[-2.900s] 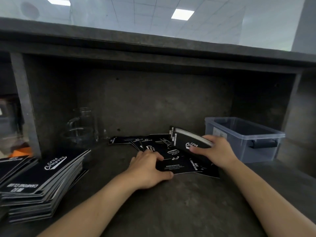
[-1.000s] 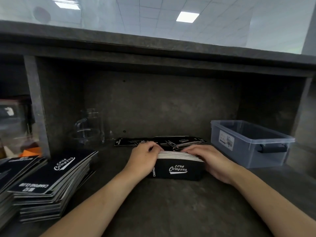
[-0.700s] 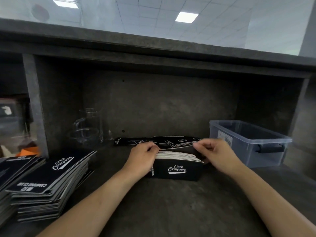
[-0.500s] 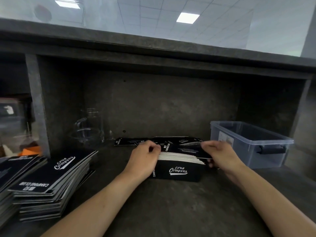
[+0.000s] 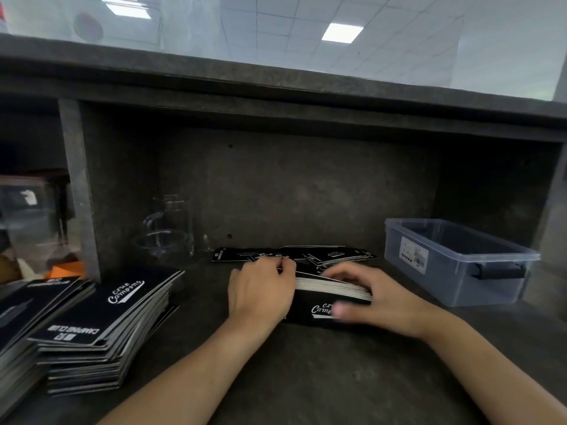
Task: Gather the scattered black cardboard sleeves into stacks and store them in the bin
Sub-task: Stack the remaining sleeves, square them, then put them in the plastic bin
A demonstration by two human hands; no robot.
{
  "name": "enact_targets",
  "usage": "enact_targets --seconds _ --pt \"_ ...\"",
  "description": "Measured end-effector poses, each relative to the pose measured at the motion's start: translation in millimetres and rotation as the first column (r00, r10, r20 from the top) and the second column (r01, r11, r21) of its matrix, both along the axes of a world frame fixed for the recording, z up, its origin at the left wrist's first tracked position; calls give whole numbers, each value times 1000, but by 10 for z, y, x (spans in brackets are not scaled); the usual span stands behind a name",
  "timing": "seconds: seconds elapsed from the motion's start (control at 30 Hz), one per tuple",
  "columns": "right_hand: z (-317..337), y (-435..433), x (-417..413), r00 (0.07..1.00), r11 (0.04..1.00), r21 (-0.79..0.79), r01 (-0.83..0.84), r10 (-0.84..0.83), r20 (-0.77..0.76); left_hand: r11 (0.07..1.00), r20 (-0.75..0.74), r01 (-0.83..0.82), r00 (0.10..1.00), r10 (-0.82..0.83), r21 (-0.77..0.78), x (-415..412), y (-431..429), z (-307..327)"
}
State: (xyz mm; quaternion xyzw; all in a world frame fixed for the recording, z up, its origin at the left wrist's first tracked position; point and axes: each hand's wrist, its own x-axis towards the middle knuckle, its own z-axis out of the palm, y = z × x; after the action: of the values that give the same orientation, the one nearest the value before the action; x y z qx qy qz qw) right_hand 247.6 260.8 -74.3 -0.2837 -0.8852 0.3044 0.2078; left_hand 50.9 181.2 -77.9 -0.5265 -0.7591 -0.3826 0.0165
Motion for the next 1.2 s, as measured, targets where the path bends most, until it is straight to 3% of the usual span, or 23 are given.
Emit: enact_targets --seconds 0.1,0.27,0.43,0.6,0.8,0.9,1.1,1.2 --pt "2 -4 -63 1000 991 130 16 -17 5 1000 -63 -8 998 7 -12 -13 -15 32" --pt "76 128 177 991 992 67 108 -102 -87 994 77 -100 992 96 46 -351 51 113" --pt "-15 286 194 980 978 67 198 -195 -42 932 0 -100 994 107 -349 -567 61 89" --pt "-43 345 194 974 970 98 223 -220 -48 854 -93 -81 995 38 -514 -484 118 -43" --pt "-41 357 200 966 967 101 235 -221 -138 891 282 91 958 43 -444 -623 117 48" --pt "-25 327 185 960 972 73 225 -209 -185 894 400 171 916 10 -415 -687 91 53" --pt "2 293 183 932 976 -52 213 -219 -290 1000 523 7 852 8 -28 -772 165 24" --pt "7 268 177 933 975 -128 184 -214 -290 998 603 66 795 -61 15 -779 170 25"
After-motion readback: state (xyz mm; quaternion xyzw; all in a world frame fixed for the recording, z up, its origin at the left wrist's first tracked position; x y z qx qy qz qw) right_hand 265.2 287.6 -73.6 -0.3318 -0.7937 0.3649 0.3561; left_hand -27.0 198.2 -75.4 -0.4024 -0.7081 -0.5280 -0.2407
